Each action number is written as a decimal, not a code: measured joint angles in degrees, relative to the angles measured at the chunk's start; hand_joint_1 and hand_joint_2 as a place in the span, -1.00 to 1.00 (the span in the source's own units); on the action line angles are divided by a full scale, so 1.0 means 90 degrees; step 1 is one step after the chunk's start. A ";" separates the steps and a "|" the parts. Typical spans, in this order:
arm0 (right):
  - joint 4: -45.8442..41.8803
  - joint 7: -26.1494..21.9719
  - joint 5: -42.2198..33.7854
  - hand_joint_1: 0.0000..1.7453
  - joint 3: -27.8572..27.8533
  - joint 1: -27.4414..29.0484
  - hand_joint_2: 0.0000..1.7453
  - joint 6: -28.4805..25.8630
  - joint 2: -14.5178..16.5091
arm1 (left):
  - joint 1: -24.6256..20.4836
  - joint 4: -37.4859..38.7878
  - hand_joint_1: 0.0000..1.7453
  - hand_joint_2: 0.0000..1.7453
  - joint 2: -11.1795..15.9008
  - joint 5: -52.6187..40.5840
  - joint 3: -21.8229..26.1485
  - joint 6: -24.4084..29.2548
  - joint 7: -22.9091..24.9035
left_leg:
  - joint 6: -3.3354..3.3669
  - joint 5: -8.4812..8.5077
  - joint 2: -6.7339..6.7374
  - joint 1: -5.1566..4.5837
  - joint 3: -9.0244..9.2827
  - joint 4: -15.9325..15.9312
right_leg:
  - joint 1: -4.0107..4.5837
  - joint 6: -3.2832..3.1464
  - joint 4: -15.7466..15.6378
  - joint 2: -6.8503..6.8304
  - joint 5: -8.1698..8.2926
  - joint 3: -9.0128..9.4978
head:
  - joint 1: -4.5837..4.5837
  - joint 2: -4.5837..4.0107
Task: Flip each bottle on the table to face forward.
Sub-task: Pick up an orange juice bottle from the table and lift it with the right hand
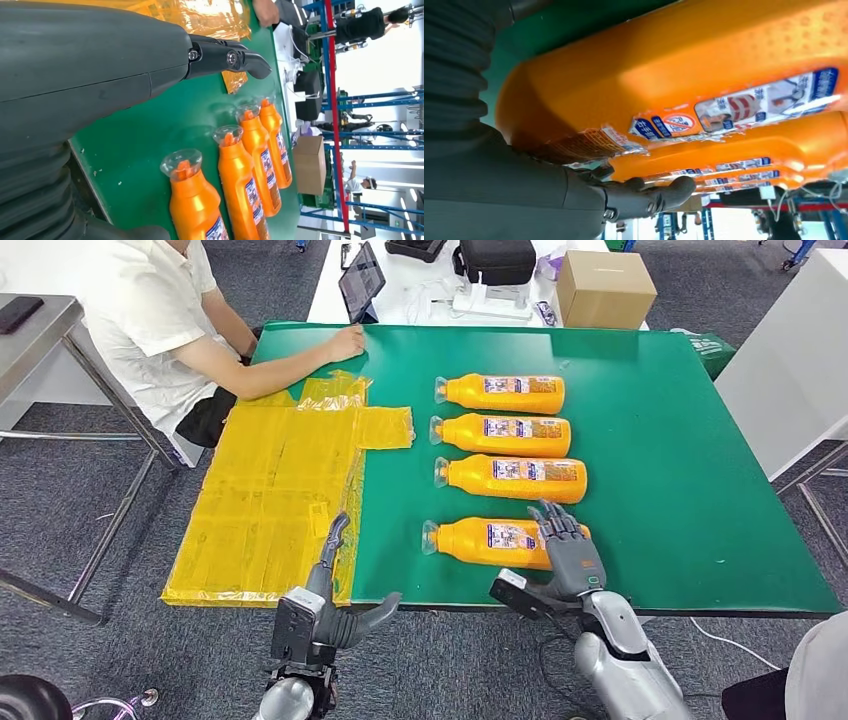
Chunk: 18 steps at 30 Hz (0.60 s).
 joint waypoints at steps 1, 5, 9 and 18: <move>0.0059 0.0054 -0.0002 -1.00 0.0041 -0.0067 1.00 0.0121 -0.0026 | -0.0006 0.0002 -1.00 1.00 0.0000 -0.0005 -0.0005 -0.0001 0.0010 | 0.0000 0.0000 0.0002 0.0000 0.0003 0.0000 | 0.0000 0.0000 0.0000 0.0001 0.0000 0.0002 | 0.0000 0.0000; 0.0228 0.0360 0.0079 -1.00 0.0204 -0.0306 1.00 0.0445 -0.0113 | -0.0026 0.0005 -1.00 1.00 0.0000 -0.0057 -0.0038 -0.0017 0.0080 | 0.0001 -0.0001 0.0003 0.0000 0.0026 0.0000 | 0.0000 0.0000 -0.0002 0.0002 0.0000 0.0022 | 0.0001 0.0000; 0.0297 0.0682 0.0167 -1.00 0.0372 -0.0494 1.00 0.0770 -0.0197 | -0.0027 0.0004 -1.00 1.00 0.0000 -0.0105 -0.0097 -0.0082 0.0174 | 0.0002 -0.0001 0.0003 -0.0001 0.0048 0.0000 | 0.0000 0.0004 -0.0004 0.0002 0.0004 0.0043 | 0.0001 0.0000; 0.0322 0.0894 0.0085 1.00 0.0785 -0.0872 1.00 0.1773 -0.0457 | -0.0027 -0.0039 -1.00 1.00 -0.0020 -0.0182 -0.0184 -0.0290 0.0381 | 0.0009 0.0005 0.0003 -0.0001 0.0078 0.0000 | 0.0000 0.0014 -0.0004 0.0002 0.0014 0.0073 | 0.0002 0.0000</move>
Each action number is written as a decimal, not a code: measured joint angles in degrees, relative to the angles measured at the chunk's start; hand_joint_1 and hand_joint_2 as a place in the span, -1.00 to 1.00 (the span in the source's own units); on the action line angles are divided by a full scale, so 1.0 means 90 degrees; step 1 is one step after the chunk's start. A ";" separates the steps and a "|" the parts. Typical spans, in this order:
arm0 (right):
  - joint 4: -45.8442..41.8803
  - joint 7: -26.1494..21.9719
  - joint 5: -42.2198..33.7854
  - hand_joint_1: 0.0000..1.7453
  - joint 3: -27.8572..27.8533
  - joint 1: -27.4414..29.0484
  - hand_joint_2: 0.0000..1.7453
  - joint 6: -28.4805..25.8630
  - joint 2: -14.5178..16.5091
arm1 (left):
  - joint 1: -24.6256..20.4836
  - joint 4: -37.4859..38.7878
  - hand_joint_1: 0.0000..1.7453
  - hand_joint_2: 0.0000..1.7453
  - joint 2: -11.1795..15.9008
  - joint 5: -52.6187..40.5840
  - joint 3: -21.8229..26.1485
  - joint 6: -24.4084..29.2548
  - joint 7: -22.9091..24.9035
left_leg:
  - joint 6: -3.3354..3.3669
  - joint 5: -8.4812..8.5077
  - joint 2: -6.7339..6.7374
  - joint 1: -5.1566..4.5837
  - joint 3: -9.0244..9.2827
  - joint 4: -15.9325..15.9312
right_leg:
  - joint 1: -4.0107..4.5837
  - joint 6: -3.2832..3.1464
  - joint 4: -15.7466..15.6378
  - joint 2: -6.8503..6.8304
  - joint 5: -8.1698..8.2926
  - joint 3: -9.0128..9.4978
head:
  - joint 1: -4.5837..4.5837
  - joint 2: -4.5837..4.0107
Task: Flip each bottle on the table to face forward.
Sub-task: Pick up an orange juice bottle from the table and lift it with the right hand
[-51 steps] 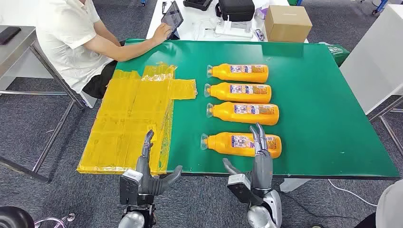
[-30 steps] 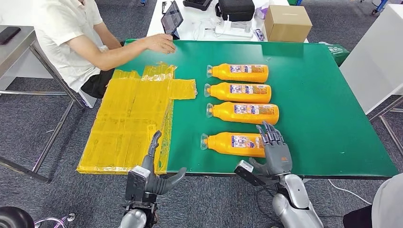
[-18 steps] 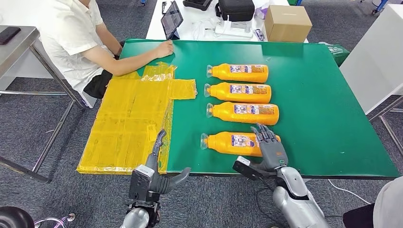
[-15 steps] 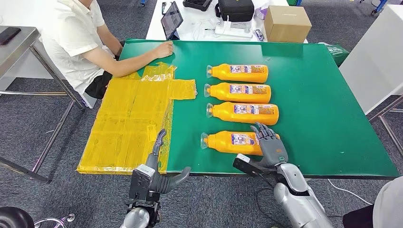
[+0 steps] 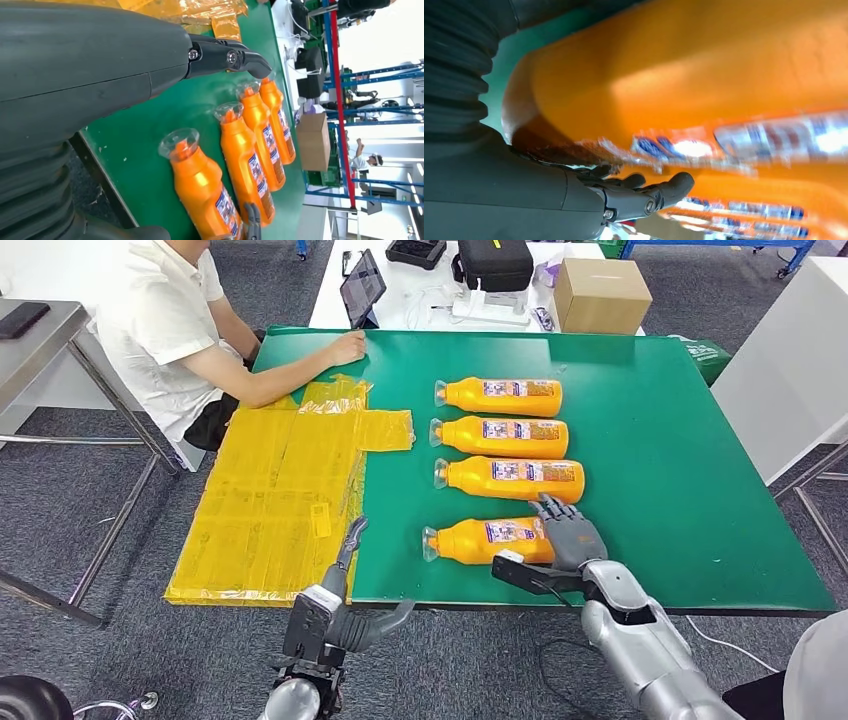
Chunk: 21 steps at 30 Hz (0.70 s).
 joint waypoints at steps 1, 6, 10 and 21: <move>0.0004 -0.0043 -0.0044 1.00 0.0046 -0.0043 1.00 0.0101 -0.0042 | -0.0001 -0.0002 -1.00 1.00 -0.0005 -0.0002 -0.0001 -0.0016 0.0006 | 0.0001 0.0001 0.0000 0.0000 0.0000 0.0000 | 0.0000 0.0001 0.0000 0.0000 0.0001 0.0000 | -0.0001 0.0000; 0.0047 -0.0283 -0.0286 1.00 0.0281 -0.0237 1.00 0.0415 -0.0244 | -0.0025 -0.0004 -1.00 1.00 -0.0020 0.0001 -0.0023 -0.0065 0.0018 | 0.0008 0.0008 -0.0008 -0.0002 -0.0004 0.0001 | -0.0001 0.0003 0.0000 -0.0002 0.0002 0.0001 | -0.0002 0.0000; 0.0057 -0.0419 -0.0492 1.00 0.0397 -0.0306 1.00 0.0520 -0.0354 | -0.0047 -0.0004 -1.00 1.00 -0.0023 0.0015 -0.0082 -0.0121 0.0018 | 0.0008 0.0008 -0.0009 -0.0002 -0.0008 0.0002 | -0.0001 0.0004 0.0000 -0.0002 0.0001 0.0000 | -0.0001 0.0000; -0.0192 -0.1056 -0.1964 1.00 0.0393 -0.0062 1.00 0.0347 -0.0427 | -0.0128 -0.0004 -1.00 1.00 -0.0033 0.0384 -0.0101 -0.0061 -0.0135 | 0.0008 0.0006 -0.0001 -0.0002 -0.0011 0.0001 | 0.0000 0.0004 0.0000 0.0000 0.0001 -0.0004 | -0.0001 0.0000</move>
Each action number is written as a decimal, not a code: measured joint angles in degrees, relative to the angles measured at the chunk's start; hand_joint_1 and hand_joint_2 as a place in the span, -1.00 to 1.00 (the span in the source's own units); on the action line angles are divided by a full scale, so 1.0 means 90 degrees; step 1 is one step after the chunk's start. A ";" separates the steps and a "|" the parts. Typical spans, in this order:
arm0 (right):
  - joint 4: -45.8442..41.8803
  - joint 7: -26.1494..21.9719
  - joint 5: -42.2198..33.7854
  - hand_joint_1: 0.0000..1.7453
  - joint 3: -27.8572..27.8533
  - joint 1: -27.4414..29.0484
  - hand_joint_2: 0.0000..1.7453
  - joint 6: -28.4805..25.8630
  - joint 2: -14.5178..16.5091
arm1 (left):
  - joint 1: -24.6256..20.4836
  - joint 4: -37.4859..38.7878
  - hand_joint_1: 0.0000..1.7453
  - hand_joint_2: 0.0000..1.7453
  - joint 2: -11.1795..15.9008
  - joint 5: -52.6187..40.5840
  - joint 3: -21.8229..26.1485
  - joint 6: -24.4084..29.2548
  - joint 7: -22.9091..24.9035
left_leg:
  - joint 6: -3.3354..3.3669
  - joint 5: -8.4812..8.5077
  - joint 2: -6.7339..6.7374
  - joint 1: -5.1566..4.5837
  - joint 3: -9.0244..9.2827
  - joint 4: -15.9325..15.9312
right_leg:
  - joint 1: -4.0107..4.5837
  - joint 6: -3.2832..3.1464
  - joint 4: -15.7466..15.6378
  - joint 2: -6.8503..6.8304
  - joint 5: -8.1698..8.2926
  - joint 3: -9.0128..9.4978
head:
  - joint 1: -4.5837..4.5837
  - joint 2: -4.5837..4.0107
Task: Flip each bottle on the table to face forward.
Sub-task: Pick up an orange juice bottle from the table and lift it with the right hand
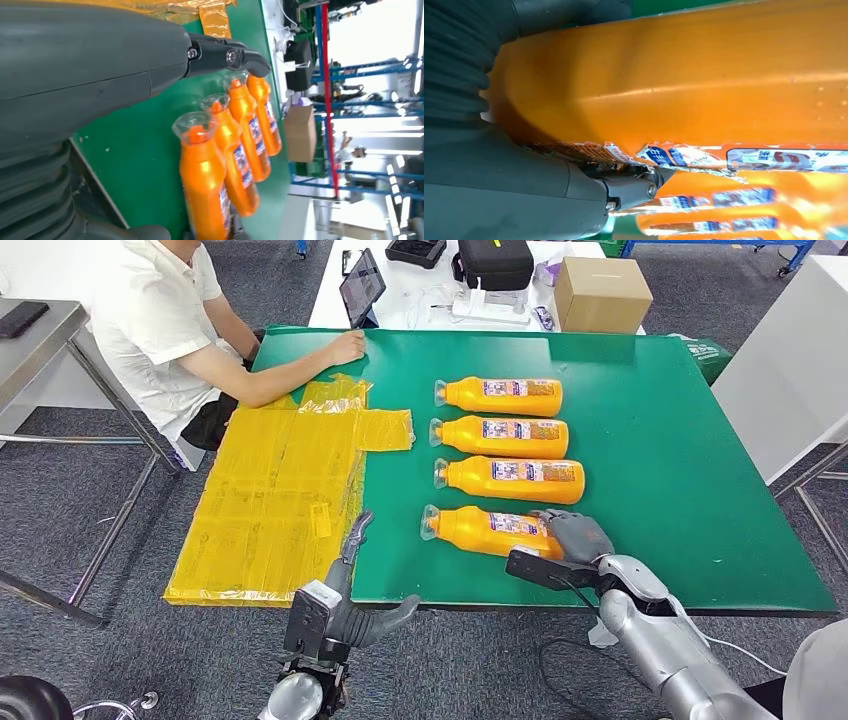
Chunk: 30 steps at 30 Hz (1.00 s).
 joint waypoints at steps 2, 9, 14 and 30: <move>-0.0146 -0.0156 -0.0362 1.00 -0.0101 0.0151 1.00 -0.0075 0.0070 | 0.0001 0.0000 -1.00 1.00 -0.0017 0.0320 0.0020 0.0077 -0.0015 | 0.0000 0.0000 0.0000 0.0000 -0.0001 0.0000 | 0.0000 0.0000 0.0000 0.0000 0.0000 0.0000 | -0.0001 0.0000; -0.0876 -0.0661 -0.1588 1.00 -0.0680 0.0779 1.00 -0.0464 0.0711 | 0.0091 0.0002 -1.00 1.00 -0.0092 0.2442 0.0214 -0.0093 0.0255 | -0.0002 0.0002 -0.0006 0.0002 -0.0030 -0.0001 | 0.0001 0.0000 0.0003 -0.0001 0.0000 -0.0024 | -0.0004 0.0000; -0.1146 -0.0698 -0.1671 1.00 -0.0908 0.0941 1.00 -0.0506 0.0974 | 0.0143 0.0002 -1.00 1.00 -0.0091 0.2708 0.0233 -0.0149 0.0289 | -0.0001 0.0003 -0.0012 -0.0002 -0.0054 -0.0001 | -0.0003 0.0000 0.0003 -0.0004 0.0000 -0.0043 | -0.0001 0.0000; -0.1171 -0.1342 -0.2321 1.00 -0.0947 0.1121 1.00 -0.0367 0.1782 | 0.0310 -0.0401 -1.00 1.00 0.0097 0.3789 -0.0051 -0.1597 0.0475 | -0.0001 0.0003 0.0000 0.0001 -0.0075 -0.0002 | -0.0001 0.0000 0.0005 -0.0001 0.0000 -0.0071 | 0.0000 0.0000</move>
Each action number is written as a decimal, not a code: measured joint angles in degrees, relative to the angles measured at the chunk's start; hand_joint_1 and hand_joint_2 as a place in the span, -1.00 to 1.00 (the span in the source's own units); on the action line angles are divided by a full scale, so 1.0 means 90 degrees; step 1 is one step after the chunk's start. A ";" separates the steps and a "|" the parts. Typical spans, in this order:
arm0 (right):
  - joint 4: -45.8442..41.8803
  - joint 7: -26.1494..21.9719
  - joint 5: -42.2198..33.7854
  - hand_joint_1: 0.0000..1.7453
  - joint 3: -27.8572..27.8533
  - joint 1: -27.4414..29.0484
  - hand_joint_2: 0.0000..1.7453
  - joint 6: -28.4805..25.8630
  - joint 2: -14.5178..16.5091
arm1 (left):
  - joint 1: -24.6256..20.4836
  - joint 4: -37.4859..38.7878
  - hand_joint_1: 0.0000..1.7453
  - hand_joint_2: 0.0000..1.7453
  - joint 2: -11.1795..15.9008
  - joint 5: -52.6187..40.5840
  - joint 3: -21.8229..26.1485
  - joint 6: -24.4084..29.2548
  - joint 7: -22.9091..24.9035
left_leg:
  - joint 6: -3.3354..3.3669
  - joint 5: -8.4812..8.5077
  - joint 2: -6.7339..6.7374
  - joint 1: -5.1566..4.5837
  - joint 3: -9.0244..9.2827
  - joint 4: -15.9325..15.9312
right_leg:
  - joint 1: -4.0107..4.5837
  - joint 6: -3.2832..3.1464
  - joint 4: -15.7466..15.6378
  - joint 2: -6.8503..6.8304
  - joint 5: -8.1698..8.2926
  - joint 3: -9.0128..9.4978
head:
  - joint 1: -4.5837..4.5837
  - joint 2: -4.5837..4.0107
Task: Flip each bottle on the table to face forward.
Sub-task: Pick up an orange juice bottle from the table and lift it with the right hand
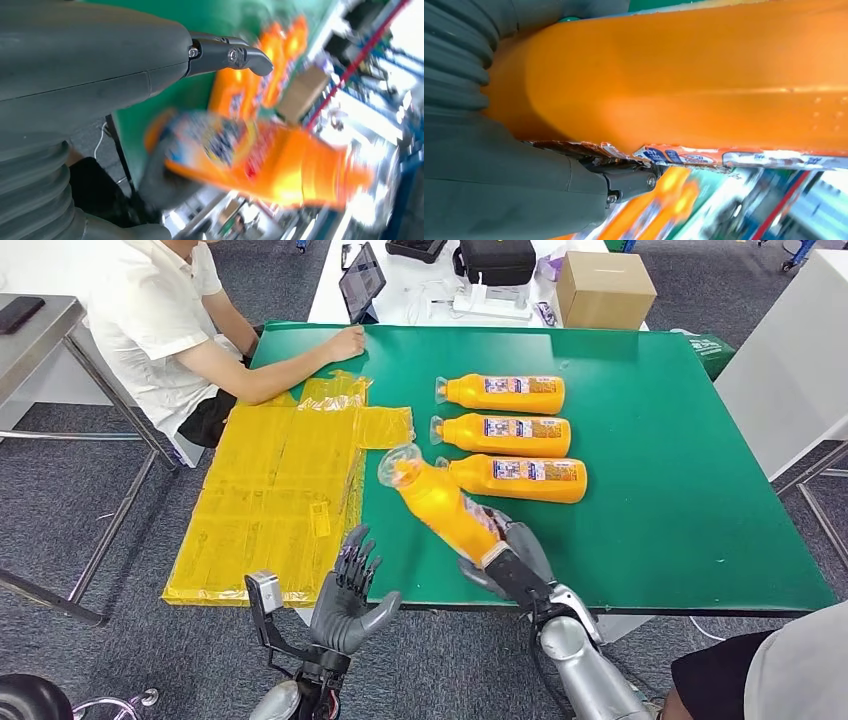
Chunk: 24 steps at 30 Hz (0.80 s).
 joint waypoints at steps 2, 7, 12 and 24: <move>0.0046 -0.0170 0.0035 1.00 0.0207 0.0018 1.00 0.0199 0.0139 | -0.0045 -0.0023 -1.00 1.00 0.0013 -0.0067 -0.0051 -0.0055 0.0064 | 0.0000 0.0000 0.0000 0.0000 -0.0001 0.0000 | 0.0000 0.0000 0.0000 0.0000 0.0000 -0.0001 | 0.0001 0.0000; 0.0066 -0.0495 0.0059 1.00 0.0895 0.0188 1.00 0.0319 0.0475 | -0.0149 0.0077 -1.00 1.00 0.0010 0.0315 -0.0017 0.0135 0.0214 | 0.0000 0.0000 -0.0001 0.0000 -0.0002 0.0000 | 0.0000 0.0000 0.0000 0.0000 0.0000 -0.0004 | -0.0001 0.0000; -0.0006 -0.0527 0.0064 1.00 0.1425 0.0339 1.00 0.0224 0.0511 | -0.0185 0.0151 -1.00 1.00 0.0010 0.0525 0.0045 0.0365 0.0211 | 0.0000 0.0000 0.0000 -0.0002 -0.0007 0.0000 | -0.0002 0.0000 0.0000 -0.0001 -0.0001 -0.0008 | 0.0001 0.0000; -0.0031 -0.0443 -0.0169 0.70 0.1792 0.0316 1.00 0.0219 0.0456 | -0.0261 0.0291 0.43 1.00 -0.0009 0.0868 -0.0007 0.0263 0.0202 | 0.0000 0.0000 0.0001 -0.0003 -0.0007 0.0001 | -0.0002 0.0000 -0.0001 0.0000 0.0000 -0.0009 | 0.0000 0.0000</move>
